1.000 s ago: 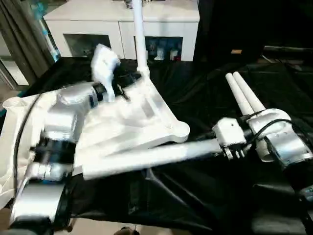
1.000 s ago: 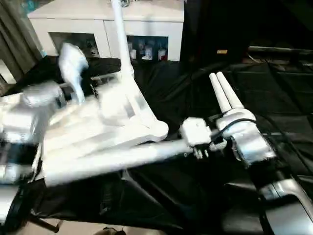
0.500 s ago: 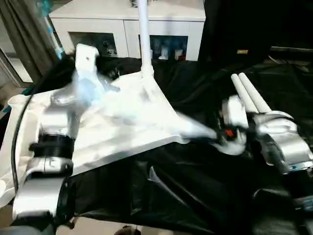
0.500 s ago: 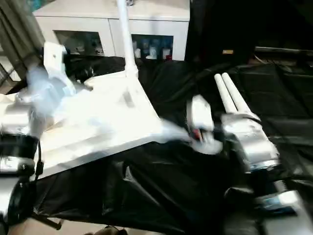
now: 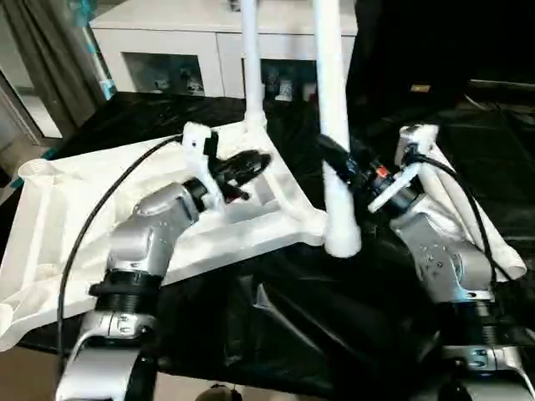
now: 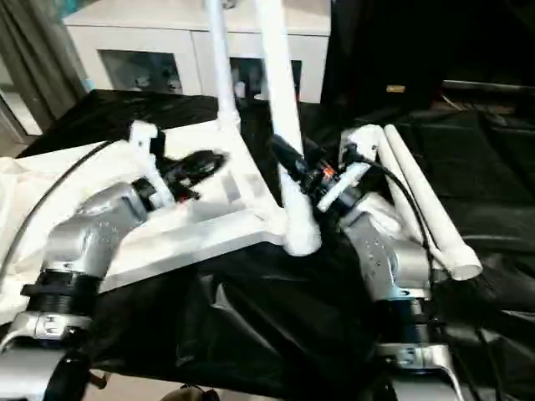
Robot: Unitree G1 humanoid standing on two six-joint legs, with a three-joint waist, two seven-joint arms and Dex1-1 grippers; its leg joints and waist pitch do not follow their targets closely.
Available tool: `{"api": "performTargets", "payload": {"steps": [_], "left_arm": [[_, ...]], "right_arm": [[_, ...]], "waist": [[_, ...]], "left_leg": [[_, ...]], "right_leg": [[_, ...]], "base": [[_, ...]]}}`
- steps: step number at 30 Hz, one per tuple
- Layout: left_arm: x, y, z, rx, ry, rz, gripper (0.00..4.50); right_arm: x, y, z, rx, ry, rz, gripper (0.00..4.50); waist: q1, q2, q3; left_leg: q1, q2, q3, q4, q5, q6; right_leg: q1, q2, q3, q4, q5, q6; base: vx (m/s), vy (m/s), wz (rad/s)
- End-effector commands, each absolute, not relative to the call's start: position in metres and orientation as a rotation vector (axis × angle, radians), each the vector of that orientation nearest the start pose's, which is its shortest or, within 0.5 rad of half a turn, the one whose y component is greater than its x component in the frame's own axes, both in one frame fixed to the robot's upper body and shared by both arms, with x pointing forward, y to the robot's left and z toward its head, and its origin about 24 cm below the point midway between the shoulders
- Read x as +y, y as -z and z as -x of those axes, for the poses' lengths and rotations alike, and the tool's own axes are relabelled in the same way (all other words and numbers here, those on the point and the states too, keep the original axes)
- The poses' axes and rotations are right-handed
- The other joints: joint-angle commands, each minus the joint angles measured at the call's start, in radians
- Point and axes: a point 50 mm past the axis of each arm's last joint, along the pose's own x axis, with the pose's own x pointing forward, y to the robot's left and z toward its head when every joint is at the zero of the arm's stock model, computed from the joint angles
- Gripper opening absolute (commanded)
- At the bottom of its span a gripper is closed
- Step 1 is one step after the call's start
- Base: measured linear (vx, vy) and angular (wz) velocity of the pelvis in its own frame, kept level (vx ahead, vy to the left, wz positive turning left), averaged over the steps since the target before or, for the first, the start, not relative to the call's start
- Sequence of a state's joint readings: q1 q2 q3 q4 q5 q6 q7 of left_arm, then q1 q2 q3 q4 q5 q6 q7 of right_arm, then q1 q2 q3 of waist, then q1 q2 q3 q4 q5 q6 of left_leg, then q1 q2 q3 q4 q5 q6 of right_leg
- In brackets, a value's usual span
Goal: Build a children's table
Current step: Pick table leg
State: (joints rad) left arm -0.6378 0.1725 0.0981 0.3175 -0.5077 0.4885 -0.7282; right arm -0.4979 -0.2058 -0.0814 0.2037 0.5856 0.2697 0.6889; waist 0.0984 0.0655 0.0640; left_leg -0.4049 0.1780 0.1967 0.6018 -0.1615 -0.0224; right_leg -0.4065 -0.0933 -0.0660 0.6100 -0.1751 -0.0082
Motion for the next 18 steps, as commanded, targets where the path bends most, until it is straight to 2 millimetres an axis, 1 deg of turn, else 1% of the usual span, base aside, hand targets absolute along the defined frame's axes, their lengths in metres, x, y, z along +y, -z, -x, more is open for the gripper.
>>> {"api": "performTargets", "payload": {"steps": [1,2,3,4,5,6,7,8,9,10,11,12,13,15,16,18], "left_arm": [[0.111,-0.153,-0.341,0.011,0.993,0.468,1.96],[0.105,-0.157,-0.340,0.006,1.024,0.492,2.27],[0.103,-0.159,-0.340,0.004,1.033,0.498,2.34],[0.101,-0.160,-0.340,0.001,1.040,0.504,2.34],[0.097,-0.161,-0.340,0.014,1.048,0.508,2.38],[0.089,-0.160,-0.340,0.044,1.064,0.500,2.38],[0.086,-0.159,-0.341,0.055,1.073,0.495,2.68],[0.084,-0.158,-0.340,0.063,1.079,0.494,2.78],[0.083,-0.158,-0.340,0.066,1.082,0.494,2.79],[0.081,-0.159,-0.339,0.068,1.093,0.511,2.82],[0.077,-0.160,-0.337,0.067,1.120,0.552,2.94],[0.075,-0.162,-0.335,0.068,1.138,0.576,3.22],[0.070,-0.165,-0.330,0.066,1.192,0.630,3.22],[0.066,-0.167,-0.324,0.069,1.243,0.654,3.30],[0.065,-0.166,-0.323,0.069,1.249,0.656,3.41],[0.065,-0.166,-0.323,0.067,1.254,0.662,3.67]], "right_arm": [[-0.133,-0.142,-0.322,-0.150,-0.891,-0.402,1.69],[-0.130,-0.140,-0.319,-0.124,-0.931,-0.415,1.69],[-0.129,-0.140,-0.318,-0.115,-0.948,-0.419,1.69],[-0.128,-0.139,-0.316,-0.100,-0.973,-0.425,1.69],[-0.127,-0.137,-0.312,-0.075,-1.005,-0.425,1.69],[-0.125,-0.133,-0.307,-0.041,-1.049,-0.422,1.69],[-0.124,-0.132,-0.305,-0.029,-1.063,-0.425,1.69],[-0.124,-0.132,-0.304,-0.022,-1.070,-0.429,1.69],[-0.123,-0.132,-0.304,-0.019,-1.072,-0.433,1.69],[-0.123,-0.131,-0.303,-0.011,-1.078,-0.431,1.69],[-0.122,-0.130,-0.303,-0.002,-1.082,-0.431,1.69],[-0.122,-0.130,-0.303,0.003,-1.083,-0.433,1.69],[-0.121,-0.129,-0.302,0.017,-1.085,-0.438,1.69],[-0.121,-0.129,-0.303,0.024,-1.082,-0.447,1.69],[-0.121,-0.129,-0.303,0.025,-1.083,-0.448,1.69],[-0.122,-0.130,-0.303,0.028,-1.084,-0.450,1.69]], "waist": [[0.002,-0.019,-0.080],[0.003,-0.017,-0.080],[0.001,-0.022,-0.079],[0.004,-0.019,-0.079],[0.004,-0.019,-0.079],[0.004,-0.028,-0.080],[0.006,-0.025,-0.079],[0.005,-0.024,-0.080],[0.005,-0.028,-0.081],[0.005,-0.028,-0.081],[0.005,-0.029,-0.081],[0.005,-0.029,-0.081],[0.005,-0.031,-0.081],[0.006,-0.029,-0.081],[0.006,-0.028,-0.080],[0.006,-0.030,-0.079]], "left_leg": [[0.027,0.043,-0.024,-0.073,-0.251,0.023],[0.028,0.043,-0.024,-0.073,-0.245,0.025],[0.026,0.043,-0.023,-0.073,-0.237,0.030],[0.026,0.044,-0.024,-0.072,-0.221,0.036],[0.025,0.045,-0.024,-0.072,-0.220,0.035],[0.024,0.044,-0.024,-0.071,-0.209,0.038],[0.026,0.044,-0.024,-0.071,-0.197,0.037],[0.027,0.043,-0.023,-0.070,-0.195,0.037],[0.025,0.042,-0.022,-0.069,-0.185,0.038],[0.025,0.042,-0.022,-0.068,-0.180,0.037],[0.024,0.043,-0.022,-0.069,-0.179,0.036],[0.023,0.042,-0.022,-0.068,-0.173,0.036],[0.024,0.042,-0.021,-0.066,-0.169,0.038],[0.024,0.044,-0.021,-0.066,-0.172,0.043],[0.024,0.044,-0.022,-0.067,-0.179,0.044],[0.023,0.043,-0.022,-0.067,-0.180,0.041]], "right_leg": [[0.042,-0.057,0.037,-0.074,-0.261,-0.203],[0.041,-0.057,0.038,-0.074,-0.266,-0.201],[0.042,-0.056,0.038,-0.077,-0.268,-0.197],[0.043,-0.055,0.039,-0.078,-0.270,-0.185],[0.043,-0.055,0.038,-0.077,-0.270,-0.181],[0.046,-0.056,0.039,-0.076,-0.266,-0.175],[0.045,-0.054,0.039,-0.077,-0.268,-0.168],[0.043,-0.053,0.040,-0.078,-0.266,-0.168],[0.045,-0.055,0.040,-0.077,-0.262,-0.168],[0.044,-0.055,0.040,-0.077,-0.257,-0.168],[0.046,-0.056,0.040,-0.077,-0.254,-0.170],[0.046,-0.056,0.039,-0.076,-0.246,-0.176],[0.046,-0.055,0.038,-0.073,-0.239,-0.188],[0.045,-0.056,0.039,-0.074,-0.237,-0.196],[0.046,-0.056,0.038,-0.075,-0.248,-0.189],[0.047,-0.055,0.038,-0.078,-0.258,-0.181]], "base": [[0.000,0.000,0.00],[0.000,0.000,0.00],[0.000,0.000,0.00],[0.000,0.000,0.00],[0.000,0.000,0.00],[0.000,0.000,0.00],[0.000,0.000,0.00],[0.000,0.000,0.00],[0.000,0.000,0.00],[0.000,0.000,0.00],[0.000,0.000,0.00],[0.000,0.000,0.00],[0.000,0.000,0.00],[0.000,0.000,0.00],[0.000,0.000,0.00],[0.000,0.000,0.00]]}}
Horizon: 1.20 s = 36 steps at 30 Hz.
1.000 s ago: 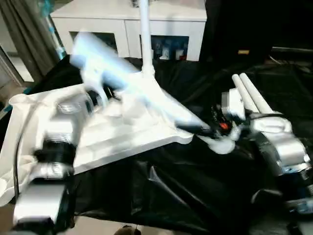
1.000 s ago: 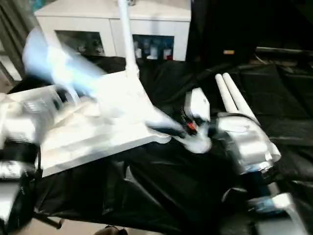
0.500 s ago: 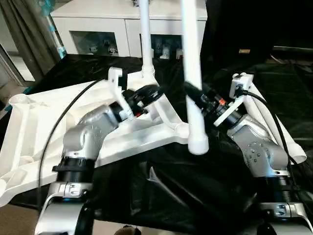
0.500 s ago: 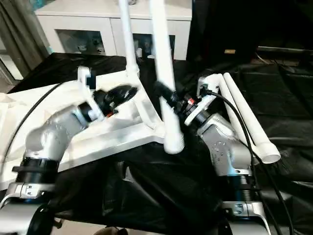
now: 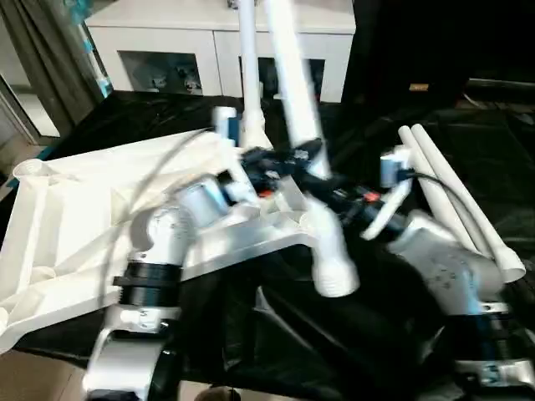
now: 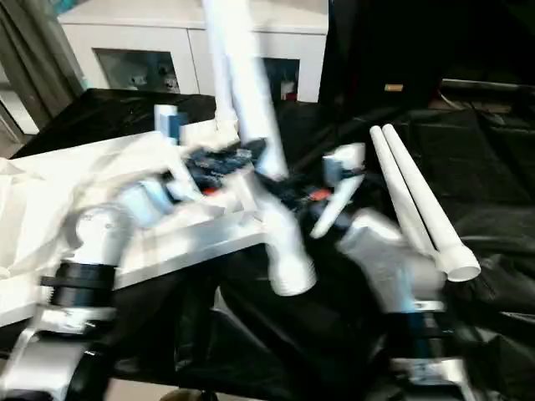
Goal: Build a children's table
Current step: Pick table leg
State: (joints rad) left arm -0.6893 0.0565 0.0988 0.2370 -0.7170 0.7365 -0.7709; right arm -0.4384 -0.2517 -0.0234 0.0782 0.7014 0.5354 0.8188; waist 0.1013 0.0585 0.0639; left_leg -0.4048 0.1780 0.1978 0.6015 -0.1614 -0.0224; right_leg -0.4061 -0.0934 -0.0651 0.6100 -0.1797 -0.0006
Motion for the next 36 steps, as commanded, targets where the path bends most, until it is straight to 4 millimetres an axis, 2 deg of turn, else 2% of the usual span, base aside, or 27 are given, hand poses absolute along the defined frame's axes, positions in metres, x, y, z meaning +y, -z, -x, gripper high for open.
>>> {"api": "performTargets", "payload": {"steps": [1,2,3,4,5,11,12,15,17,21,22,23,25,27,29,31,32,34,36], "left_arm": [[0.066,-0.167,-0.322,0.062,1.266,0.678,3.72],[0.067,-0.167,-0.322,0.059,1.282,0.705,3.77],[0.068,-0.168,-0.321,0.058,1.289,0.725,3.77],[0.069,-0.168,-0.321,0.057,1.294,0.736,4.01],[0.070,-0.169,-0.321,0.059,1.297,0.756,4.01],[0.073,-0.166,-0.332,0.086,1.199,0.709,4.42],[0.073,-0.166,-0.332,0.086,1.199,0.709,4.14],[0.072,-0.168,-0.336,0.075,1.172,0.694,4.03],[0.073,-0.173,-0.337,0.058,1.164,0.698,3.75],[0.078,-0.180,-0.340,0.030,1.143,0.715,3.38],[0.078,-0.180,-0.340,0.029,1.140,0.716,3.26],[0.080,-0.180,-0.341,0.028,1.118,0.716,3.26],[0.083,-0.179,-0.342,0.037,1.091,0.715,3.09],[0.084,-0.178,-0.343,0.050,1.062,0.722,2.93],[0.086,-0.177,-0.345,0.055,1.033,0.719,2.76],[0.086,-0.178,-0.345,0.055,1.026,0.720,2.54],[0.086,-0.179,-0.345,0.052,1.019,0.704,2.48],[0.086,-0.180,-0.345,0.051,1.012,0.686,2.20],[0.086,-0.181,-0.344,0.050,1.005,0.661,2.10]], "right_arm": [[-0.122,-0.130,-0.303,0.029,-1.087,-0.450,1.69],[-0.122,-0.131,-0.303,0.029,-1.089,-0.449,1.69],[-0.122,-0.131,-0.303,0.030,-1.091,-0.448,1.69],[-0.122,-0.132,-0.303,0.030,-1.092,-0.447,1.69],[-0.123,-0.132,-0.302,0.030,-1.096,-0.445,1.69],[-0.123,-0.135,-0.299,0.029,-1.121,-0.428,1.69],[-0.123,-0.135,-0.299,0.029,-1.121,-0.428,1.69],[-0.123,-0.136,-0.298,0.027,-1.121,-0.426,1.69],[-0.123,-0.137,-0.298,0.025,-1.123,-0.421,1.69],[-0.124,-0.139,-0.298,0.022,-1.127,-0.415,1.69],[-0.124,-0.139,-0.298,0.021,-1.127,-0.416,1.69],[-0.124,-0.140,-0.298,0.020,-1.128,-0.416,1.69],[-0.123,-0.140,-0.298,0.020,-1.126,-0.415,1.69],[-0.122,-0.139,-0.298,0.021,-1.121,-0.414,1.69],[-0.121,-0.138,-0.299,0.023,-1.112,-0.413,1.69],[-0.121,-0.138,-0.298,0.023,-1.111,-0.414,1.69],[-0.121,-0.138,-0.298,0.023,-1.111,-0.415,1.69],[-0.122,-0.139,-0.298,0.025,-1.114,-0.415,1.69],[-0.121,-0.139,-0.298,0.028,-1.120,-0.414,1.69]], "waist": [[0.003,-0.023,-0.078],[0.003,-0.014,-0.078],[0.001,-0.018,-0.079],[0.002,-0.018,-0.079],[0.002,-0.014,-0.079],[0.002,-0.013,-0.081],[0.002,-0.013,-0.081],[0.001,-0.014,-0.082],[0.001,-0.017,-0.082],[0.002,-0.017,-0.082],[0.003,-0.021,-0.082],[0.004,-0.016,-0.082],[0.004,-0.016,-0.083],[0.004,-0.011,-0.083],[0.004,-0.015,-0.084],[0.004,-0.014,-0.083],[0.004,-0.032,-0.083],[0.008,-0.024,-0.083],[0.009,-0.024,-0.083]], "left_leg": [[0.026,0.042,-0.022,-0.068,-0.187,0.035],[0.026,0.042,-0.024,-0.068,-0.192,0.031],[0.027,0.043,-0.024,-0.069,-0.199,0.025],[0.026,0.042,-0.024,-0.069,-0.200,0.021],[0.027,0.043,-0.025,-0.070,-0.200,0.020],[0.027,0.042,-0.025,-0.069,-0.199,0.017],[0.027,0.043,-0.026,-0.069,-0.197,0.016],[0.027,0.042,-0.025,-0.067,-0.189,0.019],[0.026,0.040,-0.024,-0.066,-0.183,0.023],[0.026,0.042,-0.025,-0.065,-0.176,0.027],[0.026,0.041,-0.024,-0.065,-0.175,0.028],[0.026,0.042,-0.025,-0.065,-0.175,0.029],[0.026,0.041,-0.025,-0.065,-0.176,0.028],[0.026,0.042,-0.025,-0.064,-0.178,0.026],[0.026,0.041,-0.025,-0.064,-0.173,0.026],[0.027,0.042,-0.025,-0.064,-0.178,0.024],[0.025,0.042,-0.024,-0.065,-0.171,0.028],[0.026,0.043,-0.024,-0.064,-0.162,0.030],[0.026,0.043,-0.024,-0.064,-0.157,0.032]], "right_leg": [[0.045,-0.055,0.038,-0.081,-0.278,-0.178],[0.045,-0.056,0.038,-0.081,-0.285,-0.176],[0.045,-0.054,0.037,-0.082,-0.286,-0.174],[0.046,-0.054,0.037,-0.079,-0.274,-0.178],[0.045,-0.053,0.037,-0.080,-0.271,-0.178],[0.049,-0.052,0.037,-0.079,-0.239,-0.176],[0.049,-0.053,0.037,-0.077,-0.234,-0.177],[0.050,-0.052,0.037,-0.076,-0.218,-0.184],[0.051,-0.053,0.037,-0.077,-0.214,-0.186],[0.051,-0.053,0.036,-0.075,-0.216,-0.190],[0.051,-0.053,0.036,-0.075,-0.216,-0.190],[0.051,-0.054,0.036,-0.074,-0.219,-0.192],[0.051,-0.053,0.035,-0.074,-0.214,-0.192],[0.051,-0.052,0.035,-0.073,-0.207,-0.191],[0.051,-0.051,0.035,-0.073,-0.197,-0.194],[0.050,-0.052,0.035,-0.073,-0.202,-0.196],[0.053,-0.053,0.035,-0.073,-0.202,-0.195],[0.051,-0.055,0.036,-0.072,-0.215,-0.192],[0.050,-0.054,0.036,-0.072,-0.211,-0.188]], "base": [[0.000,0.000,0.00],[0.000,0.000,0.00],[0.000,0.000,0.00],[0.000,0.000,0.00],[0.000,0.000,0.00],[0.000,0.000,0.00],[0.000,0.000,0.00],[0.000,0.000,0.00],[0.000,0.000,0.00],[0.000,0.000,0.00],[0.000,0.000,0.00],[0.000,0.000,0.00],[0.000,0.000,0.00],[0.000,0.000,0.00],[0.000,0.000,0.00],[0.000,0.000,0.00],[0.000,0.000,0.00],[0.000,0.000,0.00],[0.000,0.000,0.00]]}}
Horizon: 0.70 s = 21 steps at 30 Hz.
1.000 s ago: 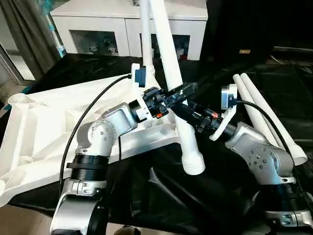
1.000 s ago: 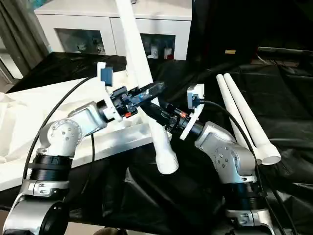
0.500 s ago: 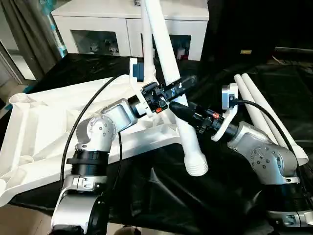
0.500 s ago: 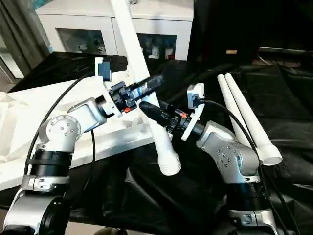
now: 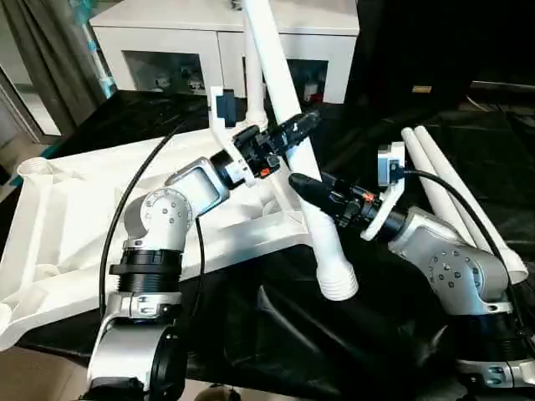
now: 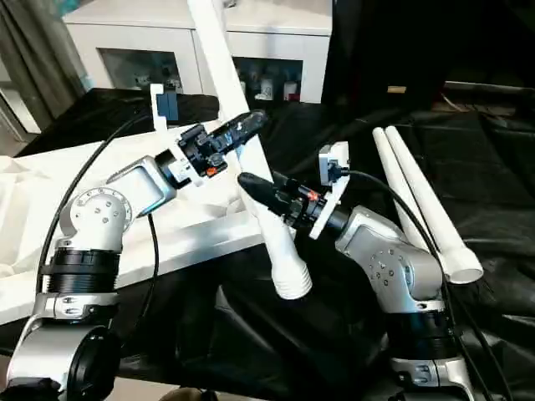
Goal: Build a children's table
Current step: Pick table leg
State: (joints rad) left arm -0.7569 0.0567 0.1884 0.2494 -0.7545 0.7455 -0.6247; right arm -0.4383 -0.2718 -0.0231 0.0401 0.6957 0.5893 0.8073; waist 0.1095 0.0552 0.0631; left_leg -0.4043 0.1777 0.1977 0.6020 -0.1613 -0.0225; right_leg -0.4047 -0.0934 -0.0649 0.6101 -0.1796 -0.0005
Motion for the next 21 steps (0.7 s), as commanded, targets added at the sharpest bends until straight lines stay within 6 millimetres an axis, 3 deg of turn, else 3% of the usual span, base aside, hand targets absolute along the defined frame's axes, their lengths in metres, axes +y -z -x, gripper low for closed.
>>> {"api": "performTargets", "payload": {"steps": [1,5,6,7,11,21], "left_arm": [[0.086,-0.181,-0.344,0.052,1.002,0.655,2.10],[0.084,-0.183,-0.343,0.058,0.987,0.603,1.78],[0.084,-0.184,-0.343,0.059,0.984,0.588,1.75],[0.083,-0.186,-0.343,0.067,0.970,0.546,1.73],[0.080,-0.190,-0.345,0.085,0.929,0.396,1.70],[0.072,-0.205,-0.341,0.053,0.950,0.355,1.69]], "right_arm": [[-0.121,-0.139,-0.298,0.029,-1.122,-0.414,1.69],[-0.119,-0.140,-0.298,0.029,-1.128,-0.390,1.69],[-0.118,-0.140,-0.298,0.028,-1.128,-0.380,2.04],[-0.118,-0.138,-0.300,0.045,-1.102,-0.345,2.25],[-0.122,-0.125,-0.302,0.161,-1.033,-0.212,2.72],[-0.118,-0.093,-0.289,0.420,-1.066,-0.124,2.81]], "waist": [[0.002,-0.026,-0.083],[0.003,-0.023,-0.082],[0.004,-0.018,-0.082],[0.004,-0.025,-0.082],[0.001,-0.023,-0.081],[0.003,-0.029,-0.084]], "left_leg": [[0.025,0.044,-0.024,-0.064,-0.151,0.034],[0.027,0.043,-0.023,-0.064,-0.156,0.029],[0.026,0.043,-0.024,-0.064,-0.158,0.028],[0.026,0.044,-0.025,-0.065,-0.161,0.022],[0.028,0.044,-0.026,-0.067,-0.163,0.008],[0.025,0.040,-0.023,-0.060,-0.144,0.021]], "right_leg": [[0.049,-0.055,0.037,-0.070,-0.207,-0.187],[0.048,-0.054,0.037,-0.071,-0.215,-0.181],[0.048,-0.054,0.037,-0.071,-0.216,-0.181],[0.048,-0.054,0.037,-0.071,-0.217,-0.176],[0.047,-0.050,0.038,-0.074,-0.236,-0.150],[0.049,-0.052,0.038,-0.070,-0.204,-0.172]], "base": [[0.000,0.000,0.00],[0.000,0.000,0.00],[0.000,0.000,0.00],[0.000,0.000,0.00],[0.000,0.000,0.00],[0.000,0.000,0.00]]}}
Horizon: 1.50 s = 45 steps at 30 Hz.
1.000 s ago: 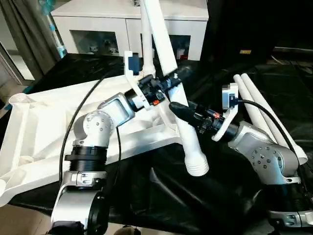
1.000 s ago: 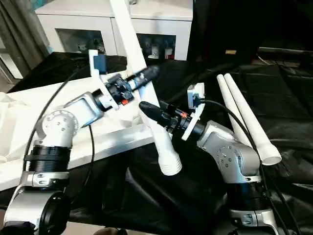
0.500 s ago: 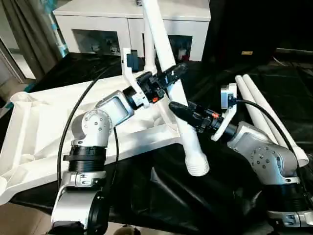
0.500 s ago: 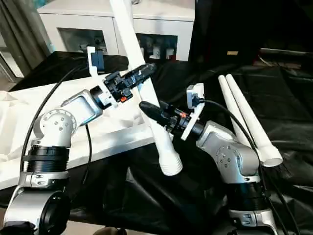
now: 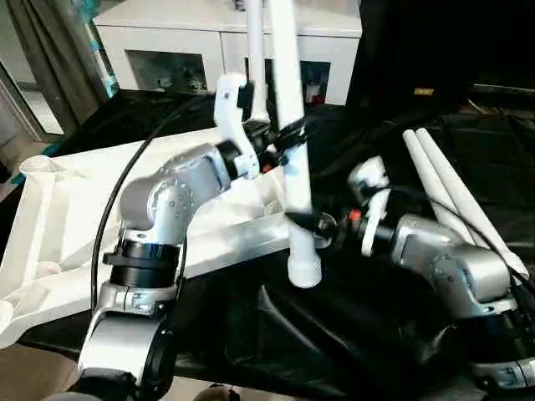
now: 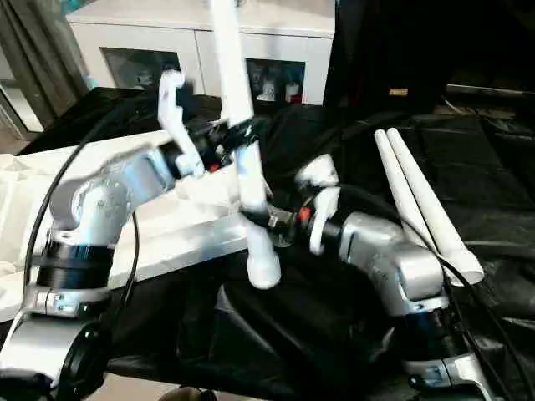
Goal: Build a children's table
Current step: Pick table leg
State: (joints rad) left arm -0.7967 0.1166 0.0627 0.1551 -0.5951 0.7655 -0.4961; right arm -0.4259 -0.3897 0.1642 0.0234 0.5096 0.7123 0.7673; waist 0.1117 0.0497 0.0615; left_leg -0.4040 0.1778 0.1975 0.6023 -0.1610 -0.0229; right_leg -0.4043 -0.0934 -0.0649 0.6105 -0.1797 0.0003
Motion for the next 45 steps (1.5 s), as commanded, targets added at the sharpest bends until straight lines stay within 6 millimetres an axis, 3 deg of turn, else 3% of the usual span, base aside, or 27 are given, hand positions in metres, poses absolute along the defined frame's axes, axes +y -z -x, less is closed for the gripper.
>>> {"api": "performTargets", "payload": {"steps": [1,12,22,23,24,27,28,31,32,36,38,40,42,45], "left_arm": [[0.072,-0.205,-0.341,0.052,0.952,0.355,1.69],[0.076,-0.205,-0.339,0.060,0.971,0.349,1.69],[0.080,-0.204,-0.340,0.077,0.965,0.401,1.69],[0.080,-0.204,-0.340,0.078,0.963,0.401,2.25],[0.082,-0.203,-0.341,0.077,0.947,0.399,2.39],[0.083,-0.201,-0.342,0.077,0.935,0.408,2.45],[0.085,-0.195,-0.342,0.096,0.919,0.391,2.74],[0.086,-0.187,-0.340,0.121,0.927,0.385,2.86],[0.086,-0.187,-0.340,0.124,0.930,0.386,2.55],[0.086,-0.185,-0.340,0.124,0.934,0.380,2.52],[0.085,-0.185,-0.340,0.117,0.948,0.366,2.07],[0.083,-0.185,-0.340,0.117,0.957,0.366,2.15],[0.082,-0.185,-0.339,0.114,0.963,0.362,1.86],[0.080,-0.185,-0.339,0.111,0.970,0.363,1.79]], "right_arm": [[-0.117,-0.092,-0.288,0.425,-1.070,-0.122,2.81],[-0.116,-0.092,-0.291,0.443,-1.062,-0.149,1.92],[-0.119,-0.105,-0.296,0.296,-1.075,-0.195,1.85],[-0.120,-0.106,-0.297,0.288,-1.078,-0.195,1.85],[-0.121,-0.109,-0.297,0.271,-1.082,-0.195,1.85],[-0.123,-0.113,-0.298,0.253,-1.082,-0.196,1.85],[-0.125,-0.116,-0.300,0.240,-1.078,-0.193,1.85],[-0.127,-0.119,-0.301,0.228,-1.082,-0.190,1.85],[-0.127,-0.119,-0.301,0.226,-1.084,-0.189,1.85],[-0.127,-0.120,-0.299,0.225,-1.111,-0.172,1.85],[-0.126,-0.120,-0.298,0.224,-1.122,-0.172,1.85],[-0.125,-0.120,-0.297,0.223,-1.128,-0.171,1.85],[-0.125,-0.120,-0.297,0.222,-1.132,-0.170,1.85],[-0.125,-0.121,-0.297,0.215,-1.136,-0.153,1.85]], "waist": [[0.001,-0.023,-0.081],[0.001,-0.020,-0.082],[0.002,-0.016,-0.083],[0.001,-0.016,-0.083],[0.001,-0.016,-0.083],[0.002,-0.015,-0.084],[0.003,-0.014,-0.084],[0.002,-0.015,-0.084],[0.002,-0.015,-0.084],[0.002,-0.016,-0.085],[0.002,-0.016,-0.085],[0.002,-0.015,-0.084],[0.001,-0.015,-0.084],[0.002,-0.015,-0.085]], "left_leg": [[0.024,0.041,-0.023,-0.061,-0.147,0.022],[0.026,0.042,-0.025,-0.061,-0.151,0.015],[0.026,0.041,-0.025,-0.060,-0.158,0.014],[0.025,0.041,-0.025,-0.060,-0.158,0.014],[0.026,0.041,-0.025,-0.060,-0.156,0.015],[0.026,0.041,-0.025,-0.059,-0.158,0.019],[0.027,0.042,-0.025,-0.059,-0.157,0.020],[0.026,0.041,-0.025,-0.059,-0.153,0.020],[0.026,0.041,-0.025,-0.059,-0.151,0.022],[0.026,0.041,-0.025,-0.059,-0.148,0.024],[0.026,0.042,-0.025,-0.058,-0.148,0.028],[0.027,0.041,-0.025,-0.058,-0.148,0.025],[0.027,0.042,-0.025,-0.059,-0.155,0.024],[0.027,0.042,-0.024,-0.058,-0.150,0.024]], "right_leg": [[0.049,-0.052,0.038,-0.071,-0.207,-0.175],[0.049,-0.051,0.037,-0.068,-0.193,-0.181],[0.050,-0.052,0.037,-0.067,-0.181,-0.190],[0.050,-0.051,0.036,-0.066,-0.178,-0.191],[0.050,-0.051,0.036,-0.066,-0.175,-0.192],[0.050,-0.052,0.036,-0.066,-0.171,-0.195],[0.050,-0.050,0.036,-0.066,-0.169,-0.196],[0.052,-0.051,0.036,-0.066,-0.167,-0.195],[0.051,-0.051,0.036,-0.065,-0.166,-0.195],[0.051,-0.051,0.036,-0.065,-0.163,-0.200],[0.051,-0.051,0.036,-0.065,-0.160,-0.201],[0.051,-0.051,0.036,-0.065,-0.163,-0.202],[0.051,-0.051,0.036,-0.065,-0.166,-0.201],[0.051,-0.051,0.036,-0.065,-0.163,-0.202]], "base": [[0.000,0.000,0.00],[0.000,0.000,0.00],[0.000,0.000,0.00],[0.000,0.000,0.00],[0.000,0.000,0.00],[0.000,0.000,0.00],[0.000,0.000,0.00],[0.000,0.000,0.00],[0.000,0.000,0.00],[0.000,0.000,0.00],[0.000,0.000,0.00],[0.000,0.000,0.00],[0.000,0.000,0.00],[0.000,0.000,0.00]]}}
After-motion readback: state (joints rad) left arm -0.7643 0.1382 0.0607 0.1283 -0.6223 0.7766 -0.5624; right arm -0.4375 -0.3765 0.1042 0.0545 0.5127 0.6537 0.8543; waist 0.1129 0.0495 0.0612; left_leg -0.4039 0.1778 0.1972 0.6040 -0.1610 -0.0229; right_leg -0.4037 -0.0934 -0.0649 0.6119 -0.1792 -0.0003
